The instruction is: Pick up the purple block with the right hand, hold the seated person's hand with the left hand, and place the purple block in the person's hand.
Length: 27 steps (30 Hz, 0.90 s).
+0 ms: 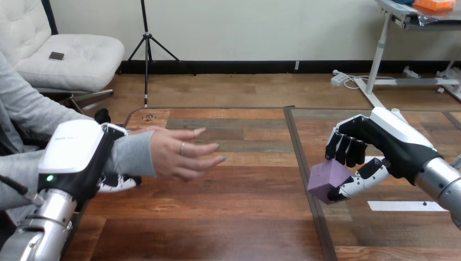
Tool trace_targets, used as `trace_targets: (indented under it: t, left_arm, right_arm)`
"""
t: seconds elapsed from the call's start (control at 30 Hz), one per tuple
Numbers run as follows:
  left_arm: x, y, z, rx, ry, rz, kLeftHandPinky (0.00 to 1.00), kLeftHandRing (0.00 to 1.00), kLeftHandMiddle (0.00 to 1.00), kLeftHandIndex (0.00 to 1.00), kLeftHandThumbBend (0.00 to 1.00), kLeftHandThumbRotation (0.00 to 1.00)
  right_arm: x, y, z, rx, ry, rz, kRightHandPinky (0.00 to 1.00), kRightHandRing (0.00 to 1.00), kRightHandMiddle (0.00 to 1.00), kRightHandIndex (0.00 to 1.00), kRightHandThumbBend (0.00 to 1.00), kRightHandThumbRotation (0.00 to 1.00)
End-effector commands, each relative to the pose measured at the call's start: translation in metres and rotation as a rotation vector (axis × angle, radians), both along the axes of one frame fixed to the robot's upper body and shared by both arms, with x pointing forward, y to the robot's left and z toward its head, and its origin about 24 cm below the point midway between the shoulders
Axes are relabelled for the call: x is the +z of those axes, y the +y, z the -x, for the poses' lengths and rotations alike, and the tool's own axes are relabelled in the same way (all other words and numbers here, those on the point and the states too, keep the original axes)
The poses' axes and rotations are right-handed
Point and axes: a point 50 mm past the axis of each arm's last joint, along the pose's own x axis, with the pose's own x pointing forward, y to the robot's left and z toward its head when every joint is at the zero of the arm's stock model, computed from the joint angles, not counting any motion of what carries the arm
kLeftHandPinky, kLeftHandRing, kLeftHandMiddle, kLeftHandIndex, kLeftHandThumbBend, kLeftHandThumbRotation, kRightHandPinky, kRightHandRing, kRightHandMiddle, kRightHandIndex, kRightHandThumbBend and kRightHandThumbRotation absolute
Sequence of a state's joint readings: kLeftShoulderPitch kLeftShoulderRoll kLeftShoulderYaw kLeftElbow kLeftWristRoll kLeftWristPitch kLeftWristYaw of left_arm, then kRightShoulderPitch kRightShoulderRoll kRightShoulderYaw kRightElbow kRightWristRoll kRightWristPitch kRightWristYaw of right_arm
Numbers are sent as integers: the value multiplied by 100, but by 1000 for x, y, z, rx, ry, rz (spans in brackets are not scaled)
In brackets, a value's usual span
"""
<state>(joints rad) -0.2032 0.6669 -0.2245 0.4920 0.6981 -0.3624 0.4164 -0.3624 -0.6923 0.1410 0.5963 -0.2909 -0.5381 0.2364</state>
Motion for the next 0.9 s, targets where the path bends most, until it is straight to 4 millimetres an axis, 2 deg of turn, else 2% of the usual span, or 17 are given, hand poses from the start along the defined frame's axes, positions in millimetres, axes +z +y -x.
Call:
trace_targets:
  t: [0.0, 0.87]
  left_arm:
    - [33, -18, -14, -57, -142, 53, 19, 25, 29, 30, 81, 0]
    - [38, -34, -19, -100, -165, 100, 18, 24, 29, 30, 79, 0]
  right_arm:
    - [27, 10, -16, 5, -121, -40, 33, 35, 39, 40, 91, 0]
    - [25, 31, -22, 6, -133, -51, 35, 38, 41, 41, 88, 0]
